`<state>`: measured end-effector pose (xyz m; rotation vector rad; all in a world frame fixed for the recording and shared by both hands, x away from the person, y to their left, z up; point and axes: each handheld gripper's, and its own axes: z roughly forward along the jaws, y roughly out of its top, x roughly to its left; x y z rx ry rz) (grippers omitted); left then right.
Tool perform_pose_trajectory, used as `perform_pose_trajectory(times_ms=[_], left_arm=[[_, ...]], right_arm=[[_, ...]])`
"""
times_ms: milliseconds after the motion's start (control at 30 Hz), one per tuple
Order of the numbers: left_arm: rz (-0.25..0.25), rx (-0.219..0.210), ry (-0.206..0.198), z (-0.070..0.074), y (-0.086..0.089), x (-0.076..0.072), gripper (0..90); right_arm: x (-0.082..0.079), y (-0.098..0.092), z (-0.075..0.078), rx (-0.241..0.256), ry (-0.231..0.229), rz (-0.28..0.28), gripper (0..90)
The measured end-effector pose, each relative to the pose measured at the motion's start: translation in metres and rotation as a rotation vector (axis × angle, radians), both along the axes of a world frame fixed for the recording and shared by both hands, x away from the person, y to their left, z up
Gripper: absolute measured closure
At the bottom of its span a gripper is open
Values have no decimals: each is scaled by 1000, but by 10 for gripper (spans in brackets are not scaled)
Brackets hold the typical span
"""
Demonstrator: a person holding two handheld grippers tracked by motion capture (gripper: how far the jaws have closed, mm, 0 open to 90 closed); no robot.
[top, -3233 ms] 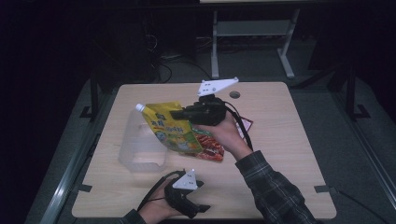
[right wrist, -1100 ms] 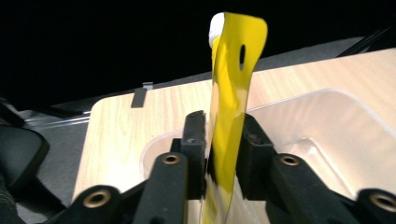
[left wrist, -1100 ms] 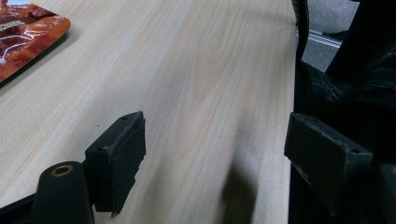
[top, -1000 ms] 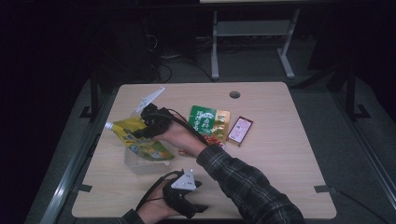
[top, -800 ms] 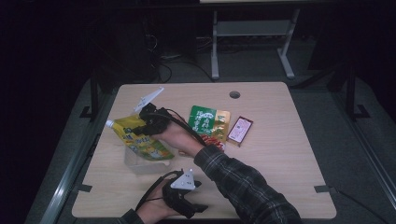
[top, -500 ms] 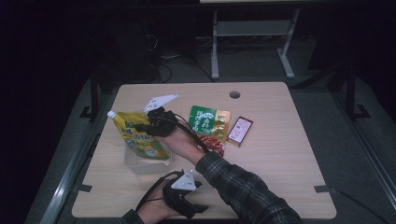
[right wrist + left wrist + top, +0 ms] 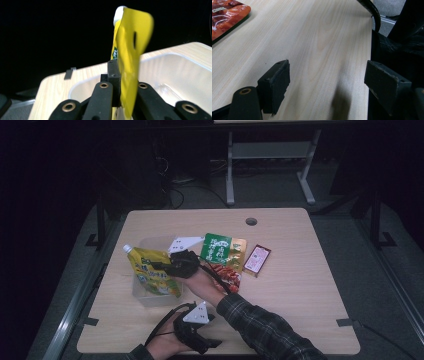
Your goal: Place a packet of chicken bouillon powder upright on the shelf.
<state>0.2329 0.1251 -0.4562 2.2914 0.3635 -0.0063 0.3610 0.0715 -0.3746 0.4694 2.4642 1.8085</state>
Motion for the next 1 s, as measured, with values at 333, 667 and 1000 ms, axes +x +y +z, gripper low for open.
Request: perform_pose_trajectory(times_ms=[333,667,1000], left_arm=[[-5,6,3,-1,-1,0,203],[-2,7,7,-3,0,3,203],[5,10,8,-2,3,7,203]], right_arm=[[-6,-12,2,-93,6,46,721],[-5,-32,8,-159,28,26,472],[-4,-76,11,-186,36,-7,306]])
